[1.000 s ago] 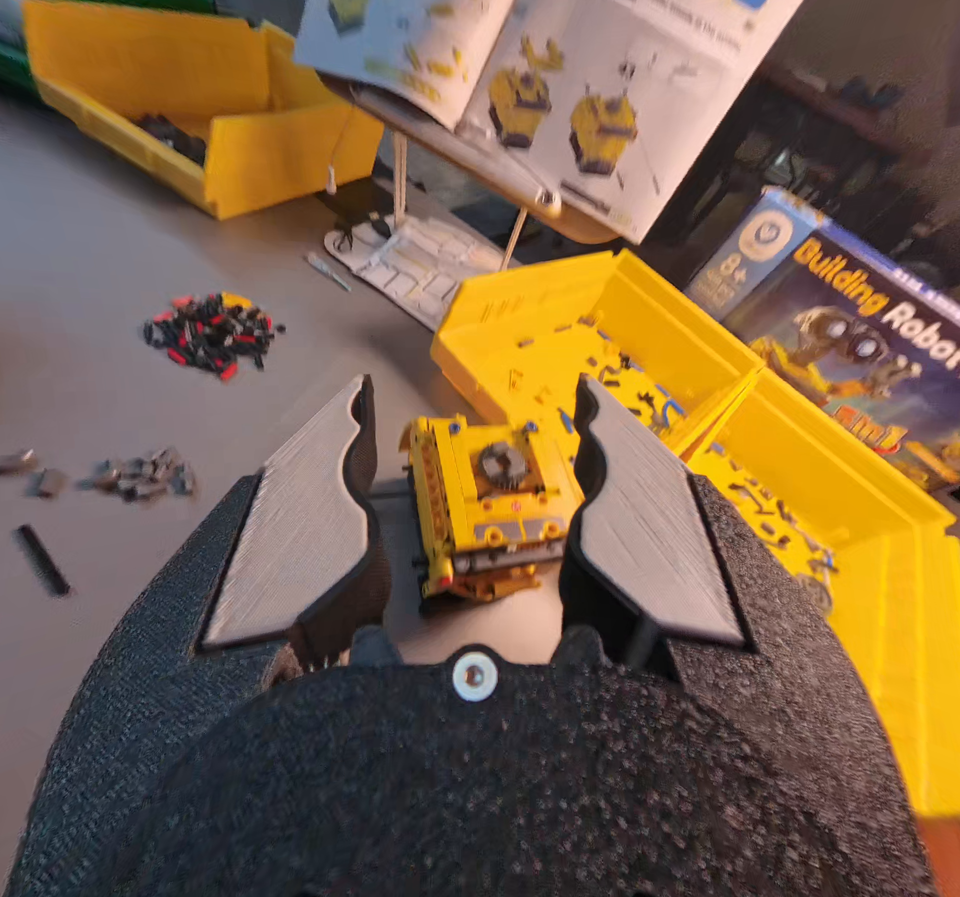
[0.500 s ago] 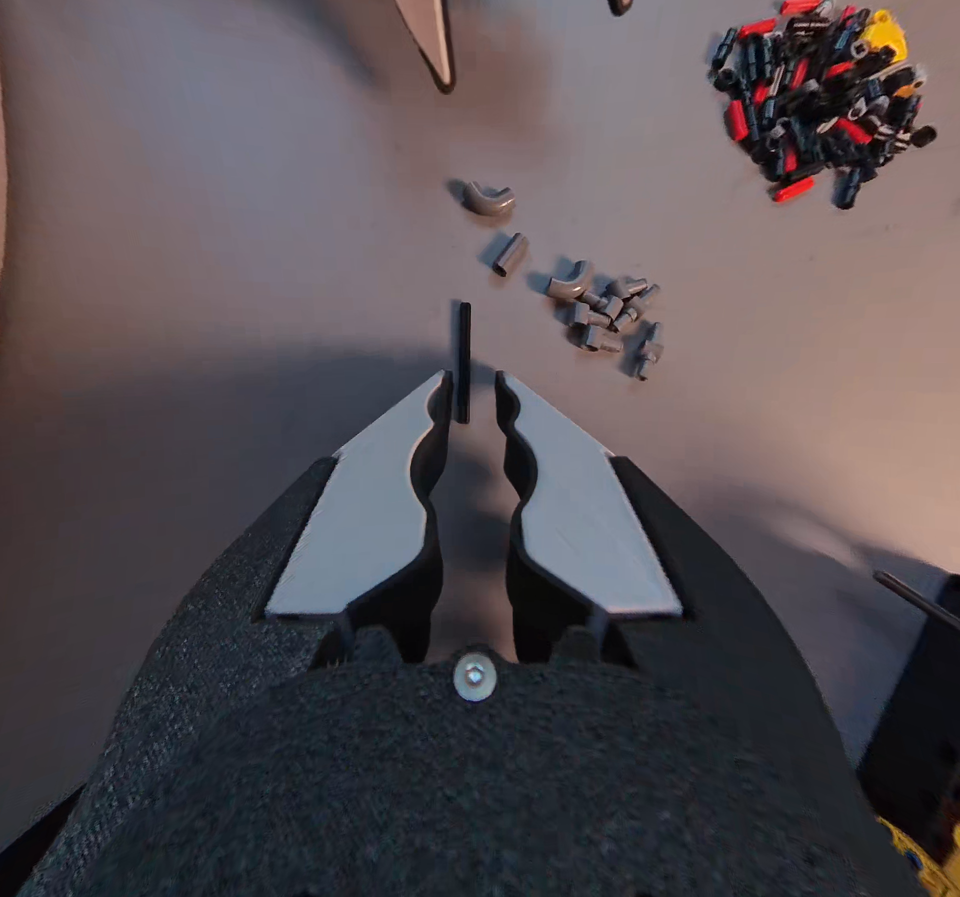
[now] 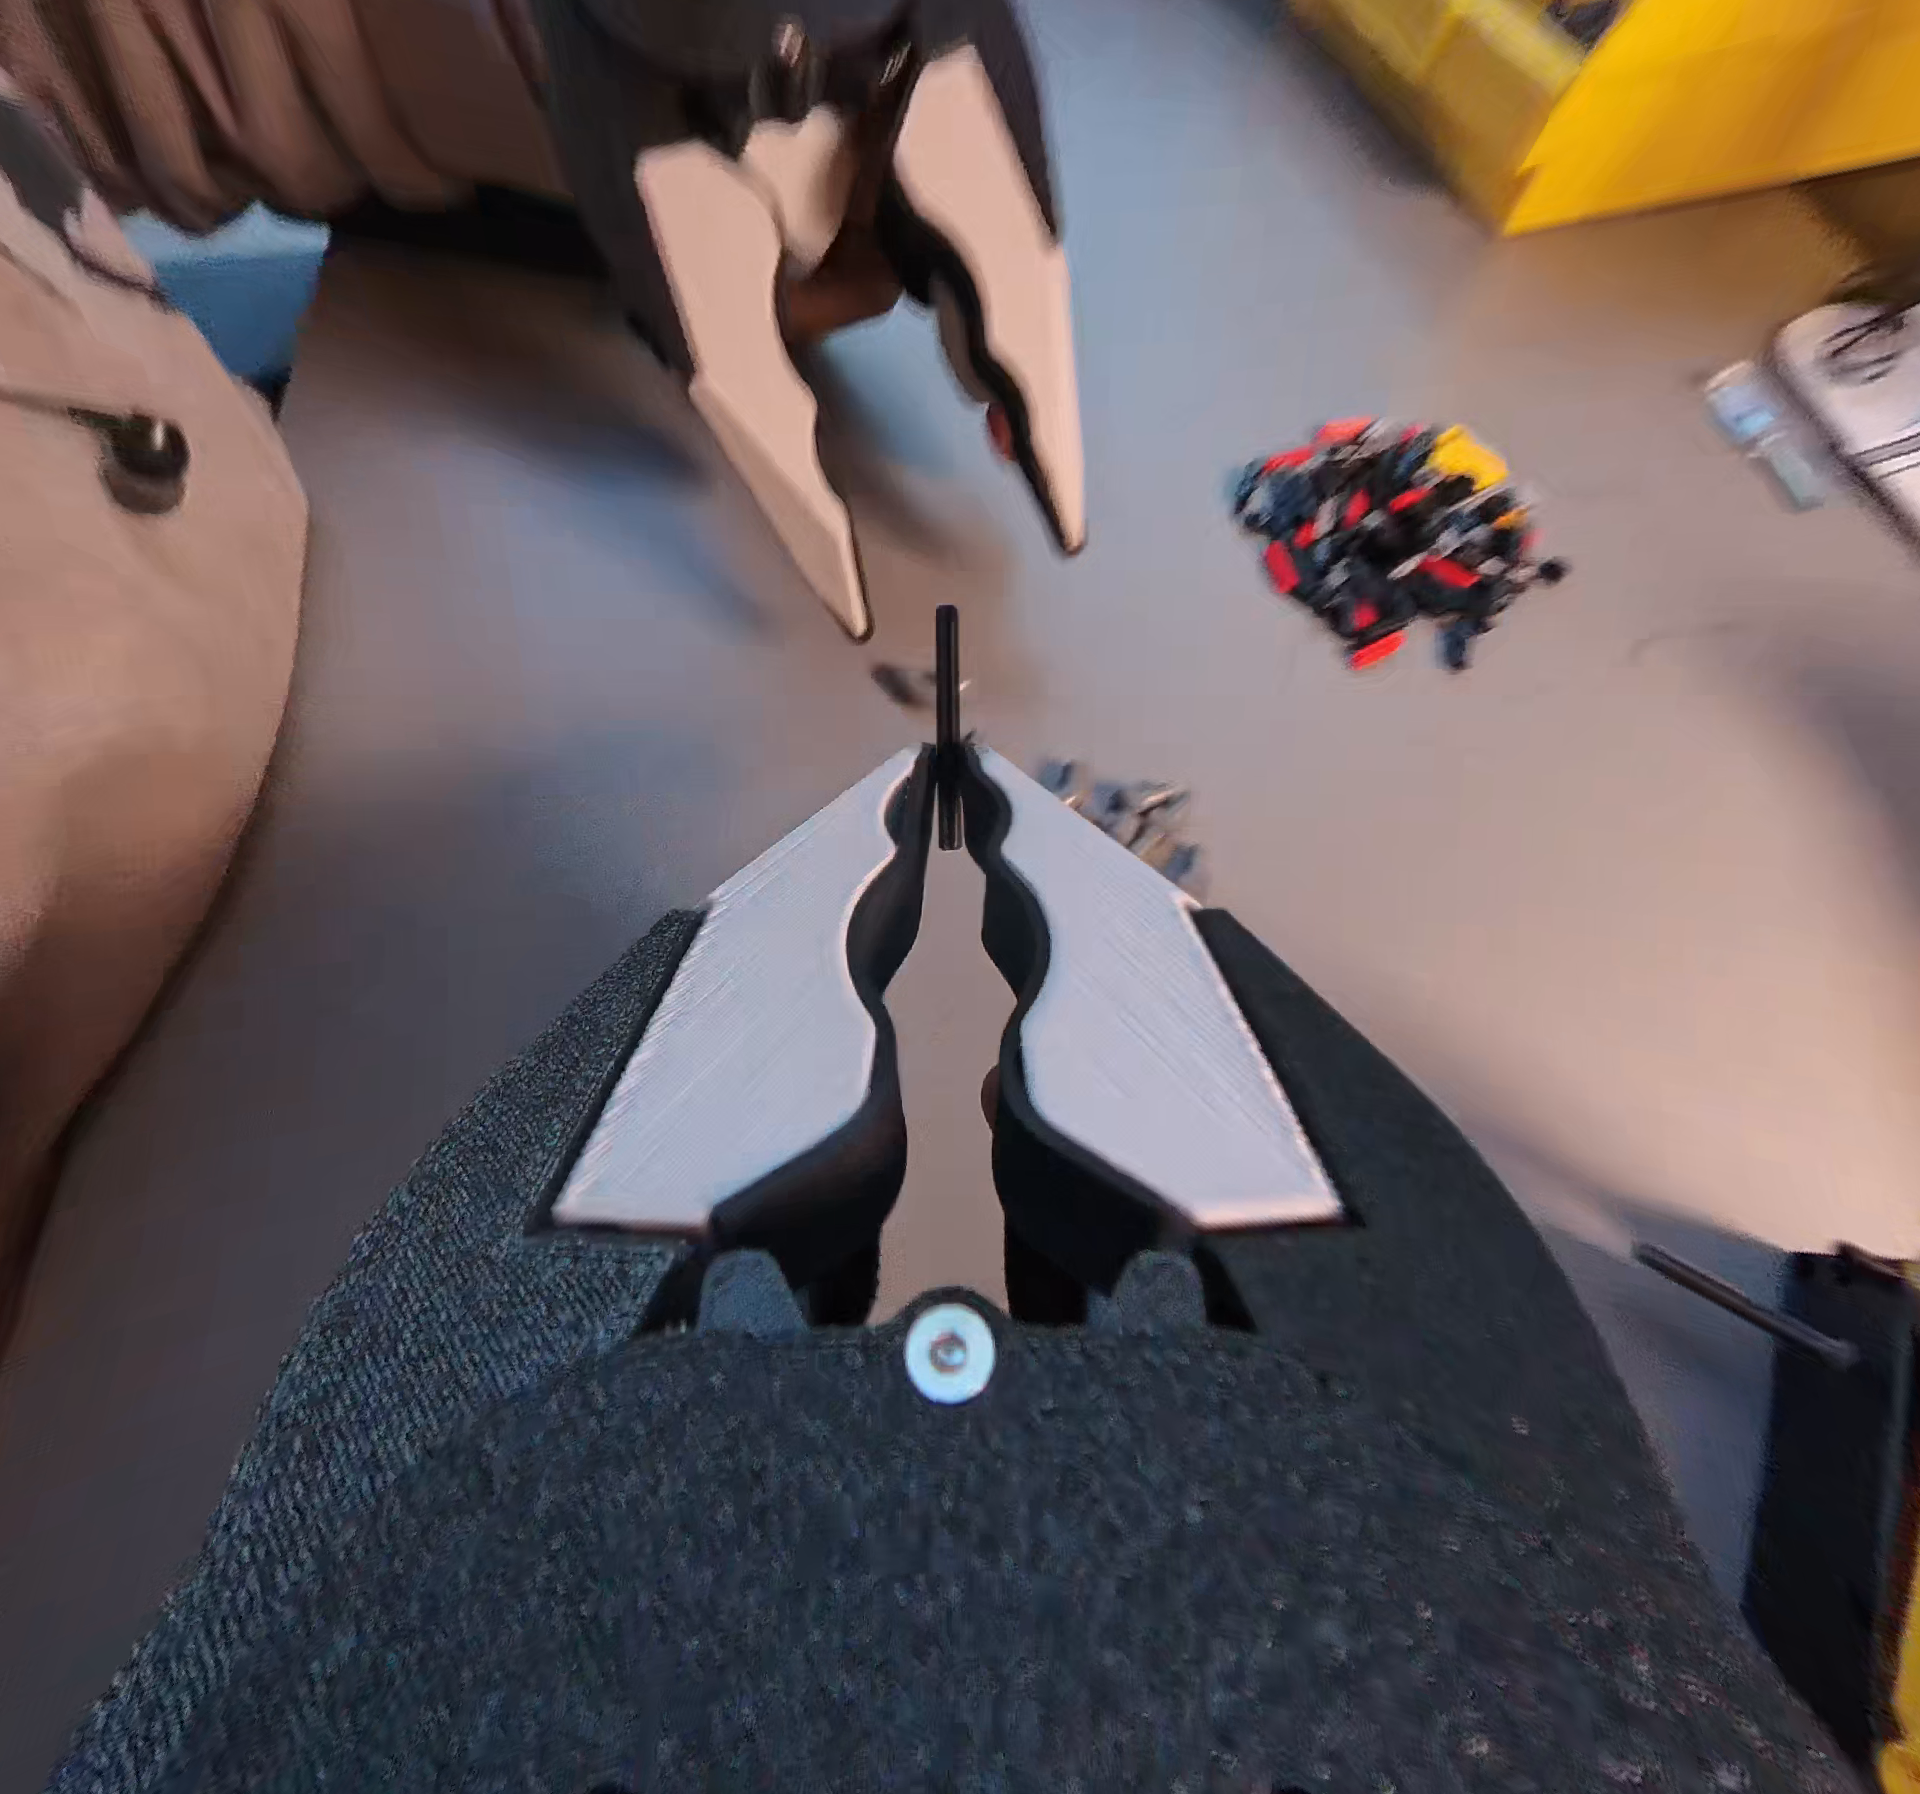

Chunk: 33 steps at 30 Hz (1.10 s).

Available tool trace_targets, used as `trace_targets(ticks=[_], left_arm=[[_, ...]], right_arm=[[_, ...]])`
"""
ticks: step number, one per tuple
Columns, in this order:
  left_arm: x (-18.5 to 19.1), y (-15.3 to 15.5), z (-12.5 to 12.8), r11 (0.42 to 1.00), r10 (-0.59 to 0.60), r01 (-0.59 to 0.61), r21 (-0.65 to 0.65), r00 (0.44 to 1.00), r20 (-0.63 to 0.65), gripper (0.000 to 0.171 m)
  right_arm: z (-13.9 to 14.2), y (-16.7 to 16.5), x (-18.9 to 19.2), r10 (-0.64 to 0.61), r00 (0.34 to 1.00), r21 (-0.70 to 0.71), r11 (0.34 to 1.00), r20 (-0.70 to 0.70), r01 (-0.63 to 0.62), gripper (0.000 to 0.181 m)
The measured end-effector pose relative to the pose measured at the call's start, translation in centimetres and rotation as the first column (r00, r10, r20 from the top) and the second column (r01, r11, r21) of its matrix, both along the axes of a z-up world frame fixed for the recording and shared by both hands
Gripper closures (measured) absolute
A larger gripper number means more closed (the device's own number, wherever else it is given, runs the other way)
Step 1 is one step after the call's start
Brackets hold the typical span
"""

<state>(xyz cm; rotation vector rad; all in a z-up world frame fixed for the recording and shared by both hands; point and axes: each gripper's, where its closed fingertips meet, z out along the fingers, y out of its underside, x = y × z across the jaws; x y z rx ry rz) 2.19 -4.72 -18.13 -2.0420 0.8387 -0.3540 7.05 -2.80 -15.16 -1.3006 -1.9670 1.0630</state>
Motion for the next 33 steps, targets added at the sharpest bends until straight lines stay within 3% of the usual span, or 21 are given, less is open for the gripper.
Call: trace_targets(ticks=[6,11,15,20,27,28,30,33], left_arm=[[-0.3,-0.4,-0.8,0.999,0.013,-0.013,-0.051,1.0,-0.01,0.121],[-0.1,-0.6,-1.6,0.994,0.028,-0.028,-0.108,1.0,-0.005,0.125],[0.3,-0.5,-2.3,0.991,0.027,-0.032,-0.128,0.999,-0.045,0.133],[0.5,-0.3,-2.7,0.995,0.021,-0.032,-0.094,0.993,-0.12,0.164],[-0.9,-1.5,-2.7,0.993,-0.057,0.041,-0.111,0.987,-0.151,0.171],[-1.2,-1.5,-2.6,0.993,-0.051,0.036,-0.11,0.99,-0.133,0.171],[-1.4,-1.6,-1.8,0.995,-0.038,0.032,-0.099,0.998,-0.055,0.147],[-0.9,-0.7,2.6,0.999,0.003,0.008,-0.042,0.971,0.241,0.143]], right_arm=[[8.0,4.4,0.4,-0.2,0.922,-0.158,0.975,-0.332,0.154,0.177],[10.5,7.7,2.9,-0.322,0.837,-0.229,0.943,-0.442,0.242,0.177],[10.8,10.0,4.4,-0.407,0.792,-0.236,0.913,-0.454,0.333,0.177],[10.3,11.3,4.7,-0.452,0.775,-0.242,0.892,-0.441,0.382,0.177],[8.7,10.3,3.4,-0.433,0.807,-0.229,0.901,-0.402,0.369,0.177],[8.3,10.0,3.1,-0.428,0.813,-0.214,0.904,-0.394,0.371,0.177],[7.7,9.4,2.3,-0.409,0.826,-0.175,0.912,-0.388,0.37,0.177],[7.0,7.6,0.8,-0.335,0.85,-0.046,0.937,-0.406,0.348,0.177]])
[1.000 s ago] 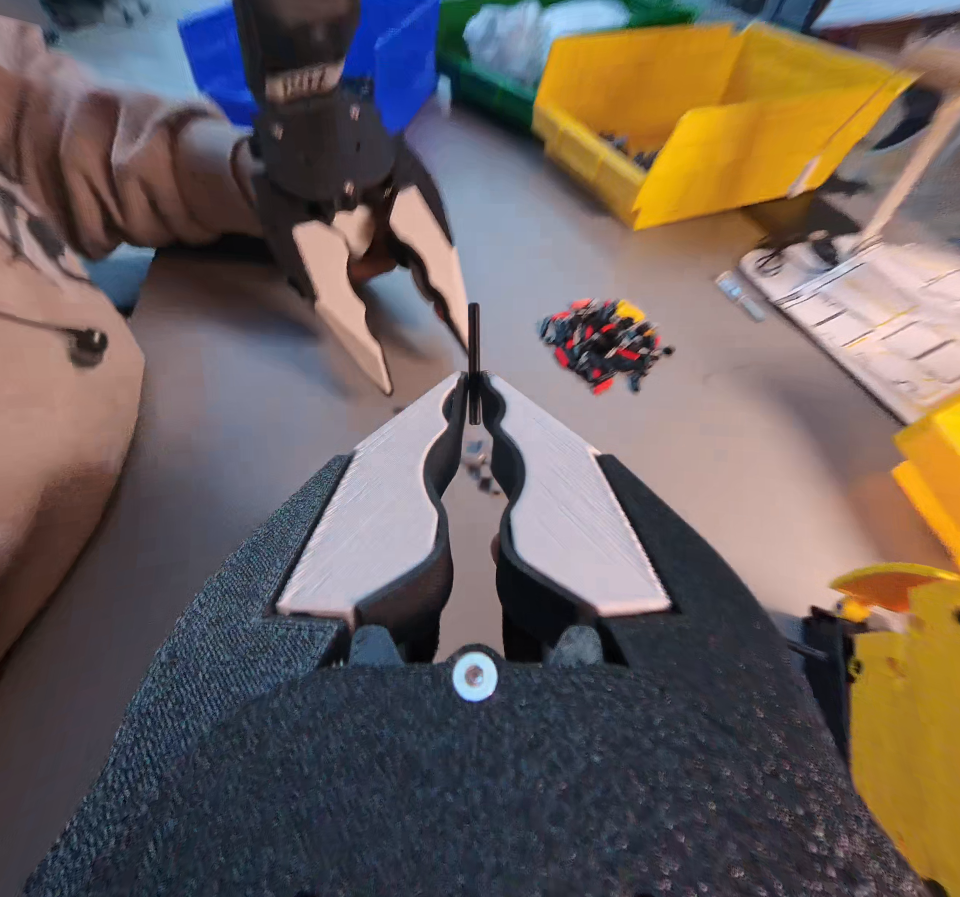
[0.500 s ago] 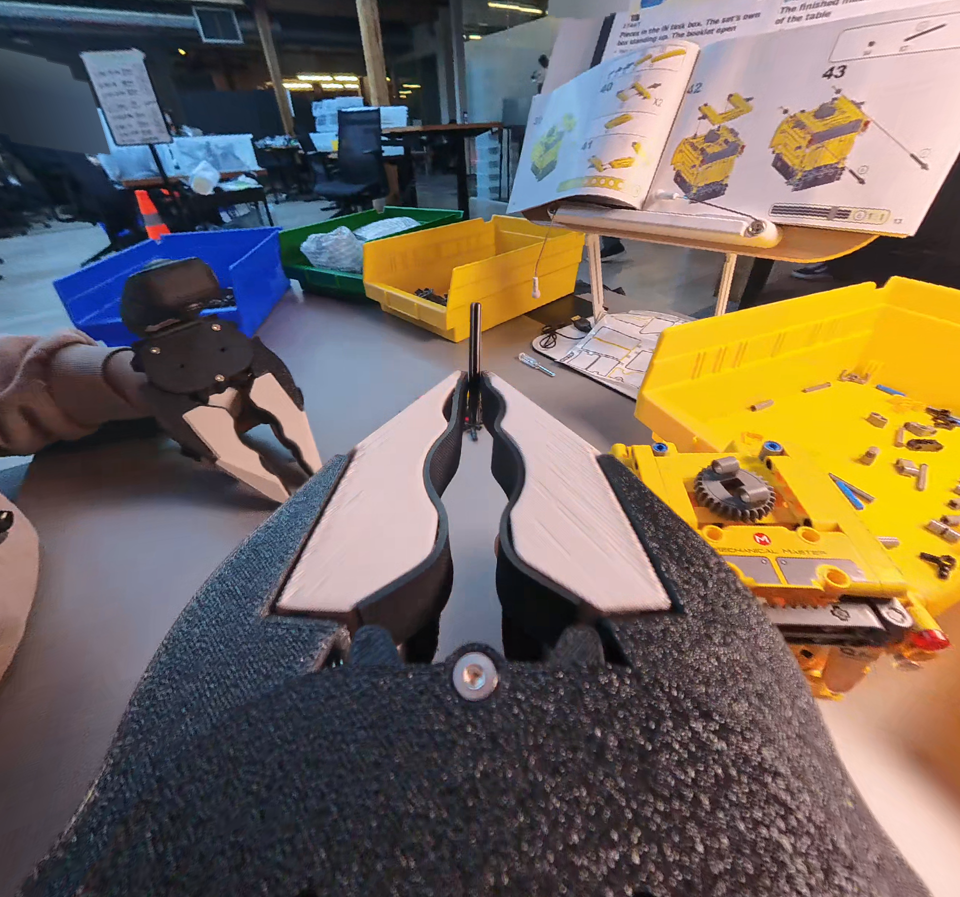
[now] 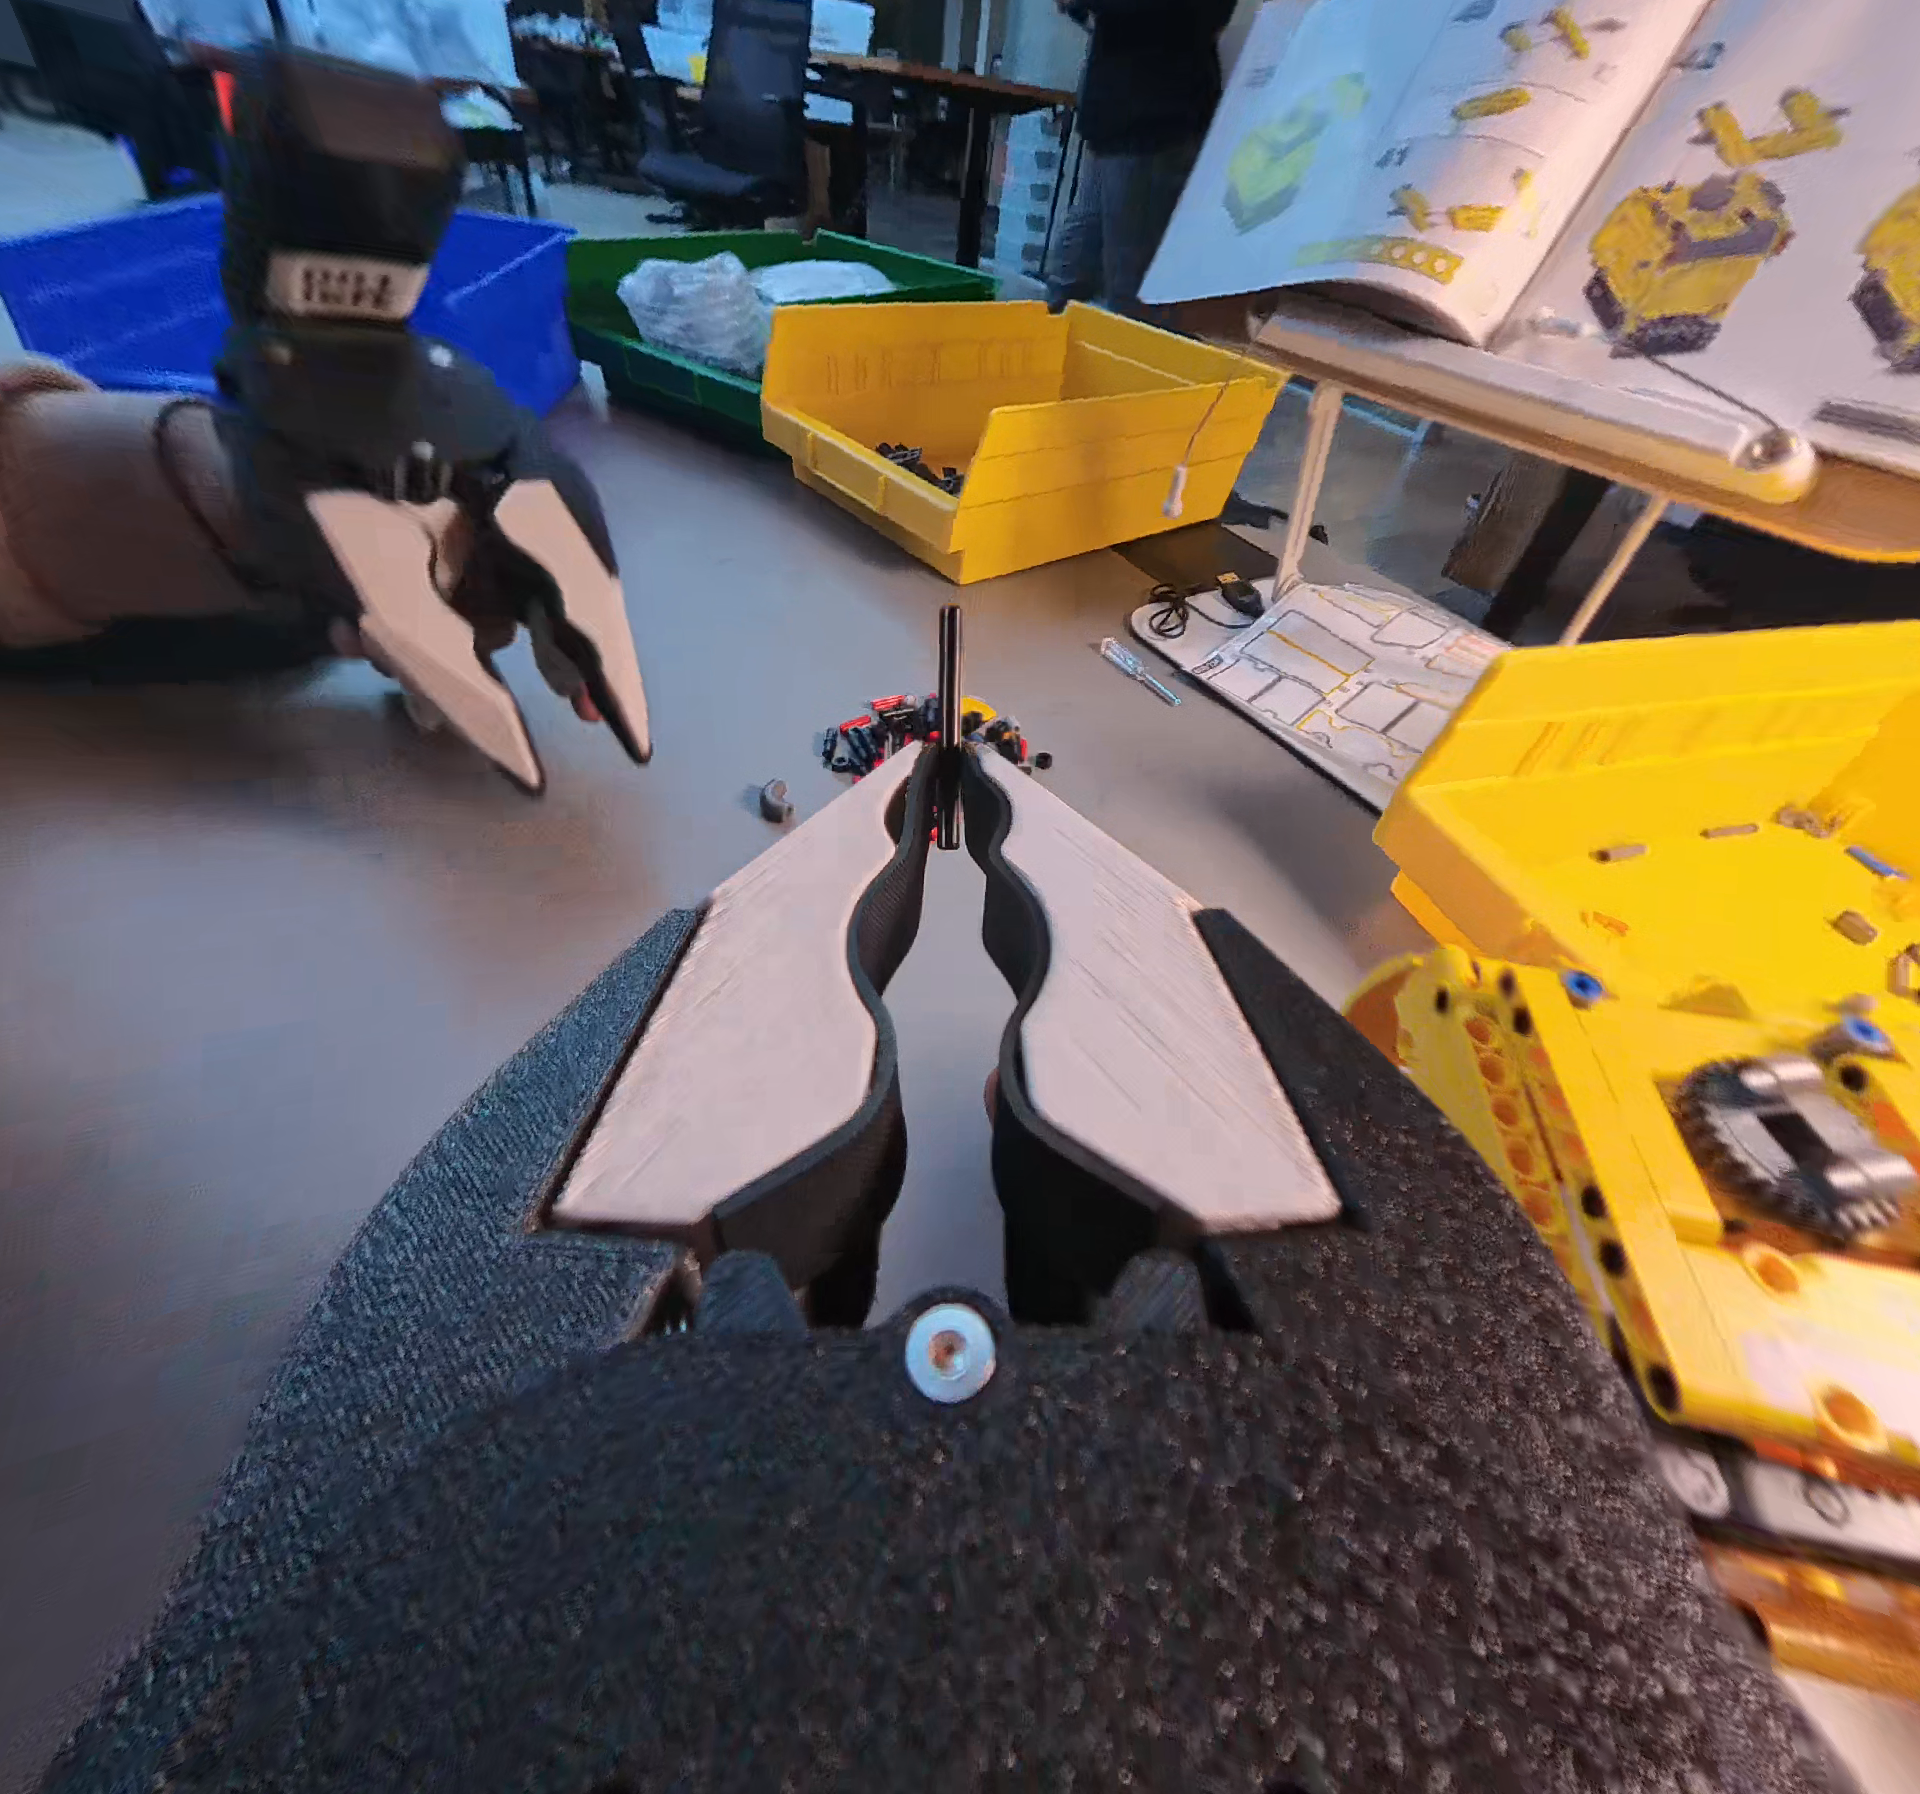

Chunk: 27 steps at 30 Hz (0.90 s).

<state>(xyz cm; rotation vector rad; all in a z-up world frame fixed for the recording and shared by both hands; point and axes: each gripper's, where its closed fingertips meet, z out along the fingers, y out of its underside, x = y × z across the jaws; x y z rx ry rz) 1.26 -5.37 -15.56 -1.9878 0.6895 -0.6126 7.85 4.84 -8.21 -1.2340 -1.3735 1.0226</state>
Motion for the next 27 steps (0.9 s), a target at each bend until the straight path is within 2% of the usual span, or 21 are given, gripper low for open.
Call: trace_targets(ticks=[1,3,5,6,9,10,14,16,17,19,21,22,23,24,25,27], left_arm=[[0.1,0.7,1.9,0.999,0.03,-0.032,0.015,0.991,0.128,0.143],[0.0,1.8,4.6,0.996,0.085,-0.091,0.004,0.938,0.337,0.143],[0.3,2.0,5.8,0.996,0.082,-0.08,-0.024,0.887,0.453,0.143],[0.5,2.0,5.9,0.997,0.078,-0.076,-0.024,0.88,0.468,0.146],[1.0,1.6,5.5,0.997,0.065,-0.071,-0.002,0.908,0.415,0.157],[1.1,1.4,5.4,0.998,0.057,-0.067,0.01,0.915,0.399,0.166],[1.4,0.3,5.0,0.999,0.022,-0.033,0.028,0.951,0.309,0.168],[1.1,-0.3,5.5,0.998,0.025,-0.04,0.05,0.963,0.27,0.169],[0.6,-0.7,6.0,0.995,0.041,-0.061,0.073,0.967,0.253,0.169],[-1.5,-1.7,7.8,0.981,0.11,-0.144,0.13,0.965,0.237,0.169],[-5.9,-2.9,10.1,0.927,0.271,-0.31,0.212,0.942,0.196,0.169],[-9.1,-3.9,11.2,0.868,0.392,-0.418,0.266,0.908,0.147,0.169],[-12.9,-5.3,12.1,0.787,0.531,-0.526,0.323,0.844,0.081,0.169],[-16.9,-7.2,12.8,0.688,0.669,-0.619,0.378,0.743,-0.002,0.169],[-20.8,-9.5,13.2,0.592,0.781,-0.686,0.423,0.618,-0.09,0.169],[-27.9,-14.8,12.7,0.42,0.907,-0.786,0.454,0.344,-0.244,0.169]], right_arm=[[-0.2,-0.8,-0.6,0.015,1.0,0.059,0.998,0.011,-0.015,0.177],[-0.9,-2.9,-2.0,0.053,0.997,0.196,0.979,0.048,-0.062,0.177],[-1.6,-4.8,-3.2,0.076,0.993,0.328,0.939,0.092,-0.103,0.177],[-2.0,-5.6,-3.7,0.08,0.99,0.38,0.918,0.112,-0.117,0.177],[-2.5,-7.4,-4.5,0.104,0.985,0.475,0.866,0.137,-0.157,0.178],[-2.7,-7.8,-4.6,0.109,0.983,0.491,0.855,0.146,-0.168,0.178],[-3.1,-8.7,-4.6,0.133,0.977,0.515,0.834,0.164,-0.2,0.178],[-2.5,-9.3,-4.6,0.157,0.98,0.505,0.84,0.121,-0.197,0.178],[-2.2,-9.3,-4.5,0.163,0.981,0.486,0.853,0.104,-0.193,0.177],[-2.2,-8.6,-4.4,0.159,0.982,0.42,0.888,0.101,-0.187,0.158],[-2.2,-7.4,-4.0,0.146,0.986,0.333,0.928,0.085,-0.166,0.153],[-2.6,-6.6,-3.9,0.132,0.987,0.292,0.944,0.091,-0.153,0.152],[-3.1,-5.9,-3.7,0.122,0.986,0.253,0.956,0.112,-0.147,0.152],[-3.8,-5.2,-3.7,0.108,0.984,0.22,0.966,0.139,-0.137,0.152],[-4.6,-4.7,-3.7,0.099,0.981,0.195,0.972,0.17,-0.132,0.152],[-6.1,-4.1,-4.2,0.096,0.964,0.165,0.976,0.249,-0.14,0.152]])
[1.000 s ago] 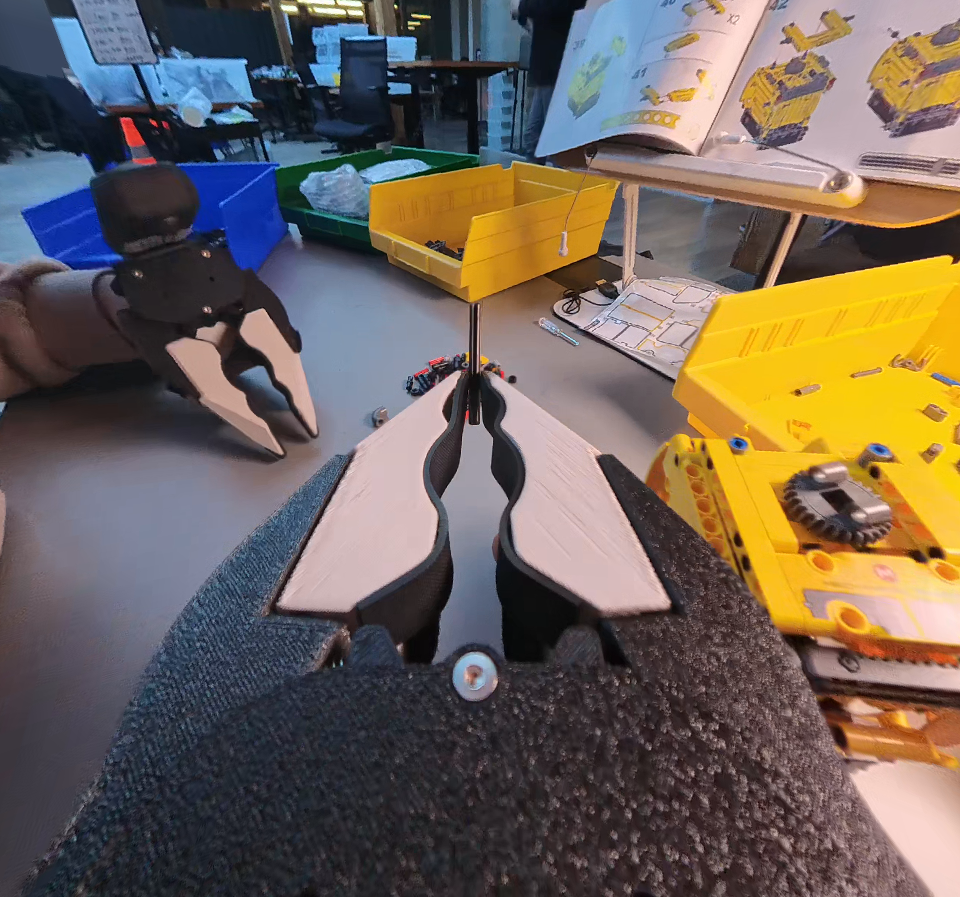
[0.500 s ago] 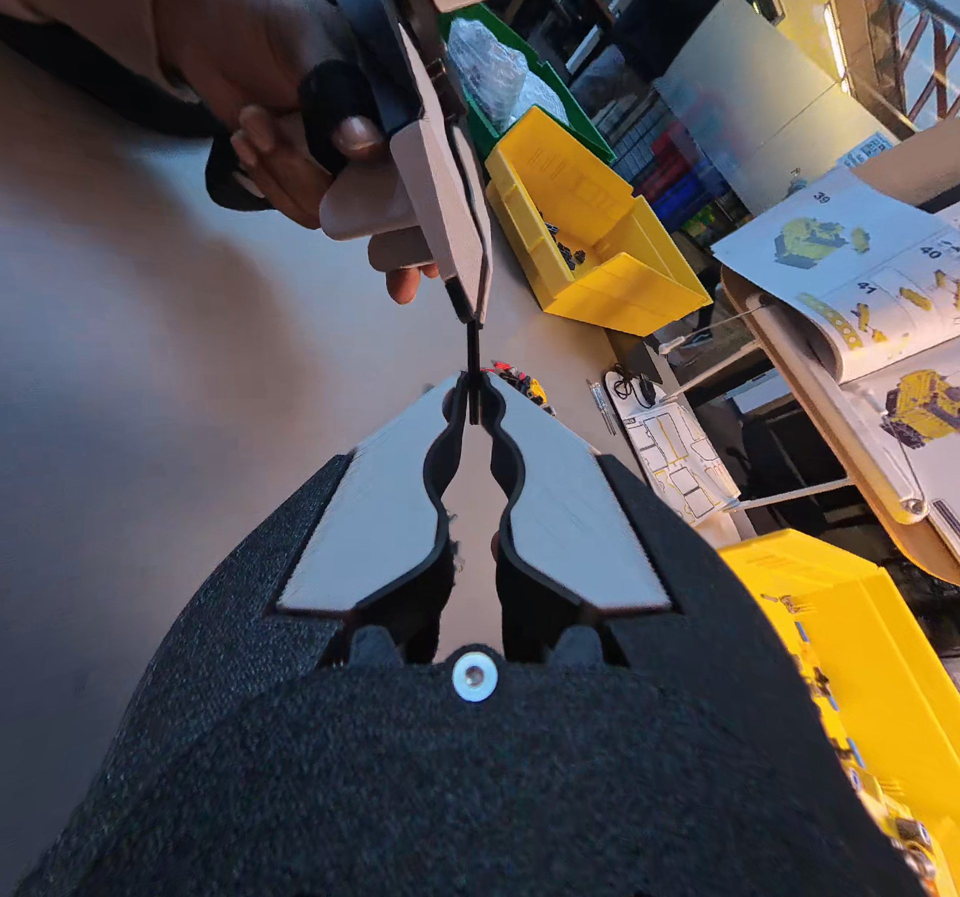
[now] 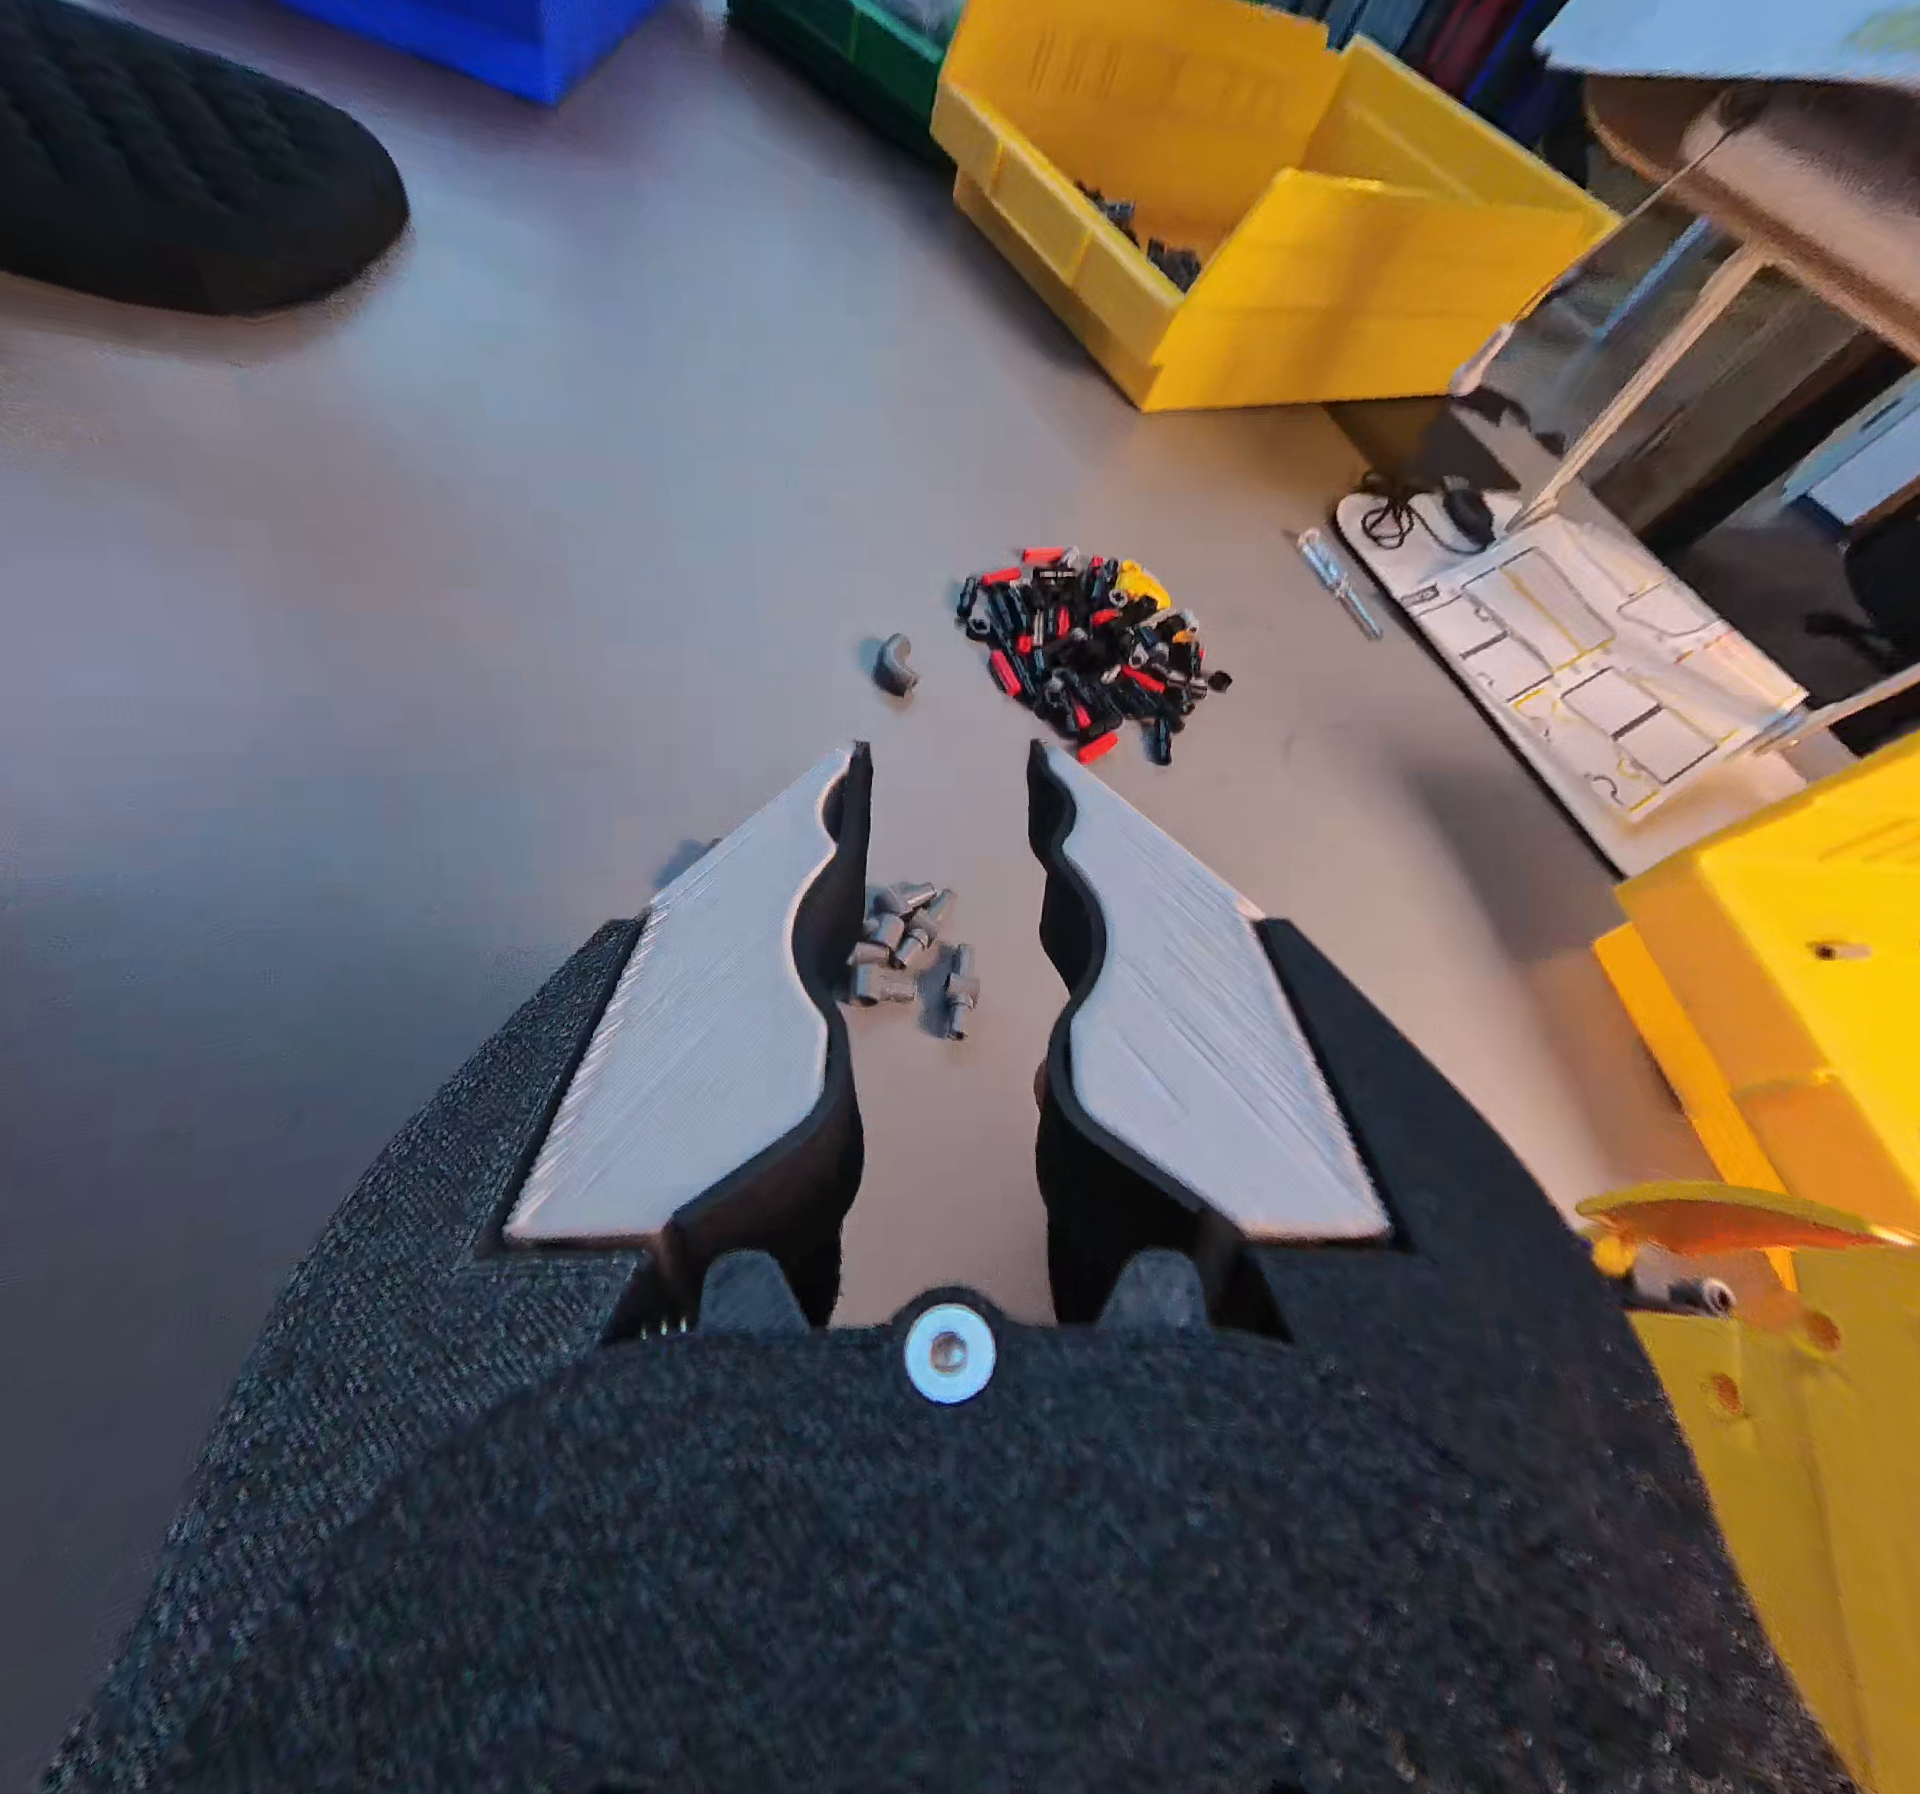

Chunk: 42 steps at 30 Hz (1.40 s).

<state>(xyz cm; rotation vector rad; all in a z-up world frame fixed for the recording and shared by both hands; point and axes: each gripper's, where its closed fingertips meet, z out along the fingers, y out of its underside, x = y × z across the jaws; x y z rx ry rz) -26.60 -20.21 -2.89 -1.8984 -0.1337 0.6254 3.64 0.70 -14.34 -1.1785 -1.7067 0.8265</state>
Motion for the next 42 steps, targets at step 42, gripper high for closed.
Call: trace_targets(ticks=[42], left_arm=[[24.0,9.2,-5.0,0.656,-0.705,0.58,0.483,0.243,0.666,0.162]], right_arm=[[5.8,-12.6,-6.8,0.404,0.911,0.328,0.874,-0.084,-0.358,0.174]])
